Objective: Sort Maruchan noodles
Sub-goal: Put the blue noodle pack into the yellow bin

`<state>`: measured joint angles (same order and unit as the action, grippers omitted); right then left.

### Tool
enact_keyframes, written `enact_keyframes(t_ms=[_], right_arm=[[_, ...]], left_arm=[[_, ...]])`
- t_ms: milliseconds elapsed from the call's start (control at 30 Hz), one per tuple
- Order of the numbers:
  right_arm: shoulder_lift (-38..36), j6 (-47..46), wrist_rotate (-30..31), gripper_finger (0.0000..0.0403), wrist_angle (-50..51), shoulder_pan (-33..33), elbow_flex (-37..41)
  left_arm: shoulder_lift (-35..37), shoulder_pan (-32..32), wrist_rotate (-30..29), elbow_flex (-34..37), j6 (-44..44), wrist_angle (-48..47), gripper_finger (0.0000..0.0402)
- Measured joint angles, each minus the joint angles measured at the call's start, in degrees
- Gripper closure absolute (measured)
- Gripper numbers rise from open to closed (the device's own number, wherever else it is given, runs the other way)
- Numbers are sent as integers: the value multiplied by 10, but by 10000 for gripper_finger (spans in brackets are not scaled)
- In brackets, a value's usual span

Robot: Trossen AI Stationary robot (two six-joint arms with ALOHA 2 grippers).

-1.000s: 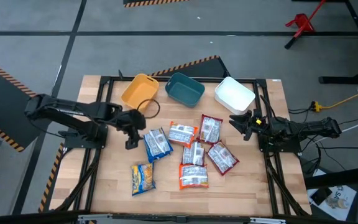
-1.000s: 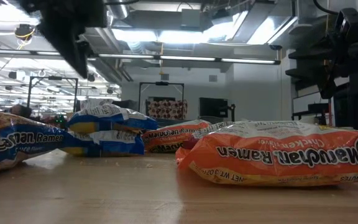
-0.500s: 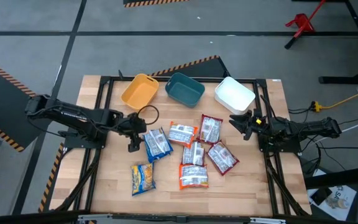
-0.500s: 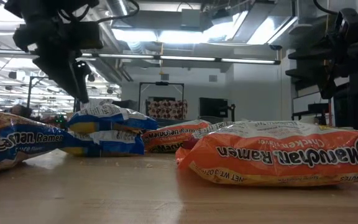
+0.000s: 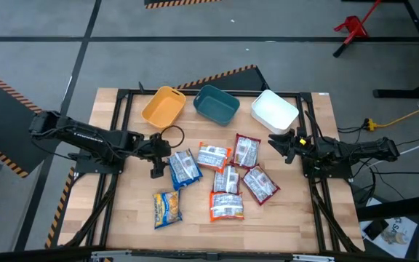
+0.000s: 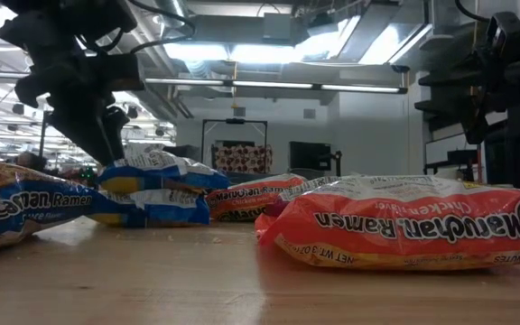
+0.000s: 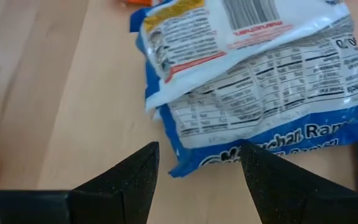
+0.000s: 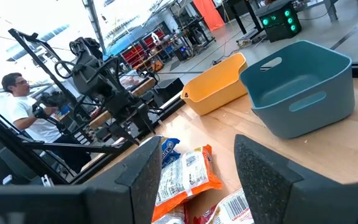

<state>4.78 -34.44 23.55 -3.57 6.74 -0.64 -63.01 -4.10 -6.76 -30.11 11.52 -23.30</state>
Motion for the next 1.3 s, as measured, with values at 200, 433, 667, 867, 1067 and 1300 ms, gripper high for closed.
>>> enact_keyframes(t_ms=[200, 433, 667, 867, 1067, 1300], right_arm=[[0, 0, 0, 212, 0, 0, 0], [0, 0, 0, 212, 0, 0, 0], [0, 0, 0, 212, 0, 0, 0], [0, 0, 0, 212, 0, 0, 0], [0, 0, 0, 212, 0, 0, 0], [0, 0, 0, 212, 0, 0, 0]], left_arm=[[-35, 0, 18, 1, -15, 24, 179], [-79, 0, 20, 1, -16, 43, 179], [-83, 0, 19, 0, 5, 44, 242], [-83, 0, 16, 0, 24, 44, 346], [-67, 0, 22, 0, 83, 42, 395], [-16, 0, 18, 0, 171, 43, 400]])
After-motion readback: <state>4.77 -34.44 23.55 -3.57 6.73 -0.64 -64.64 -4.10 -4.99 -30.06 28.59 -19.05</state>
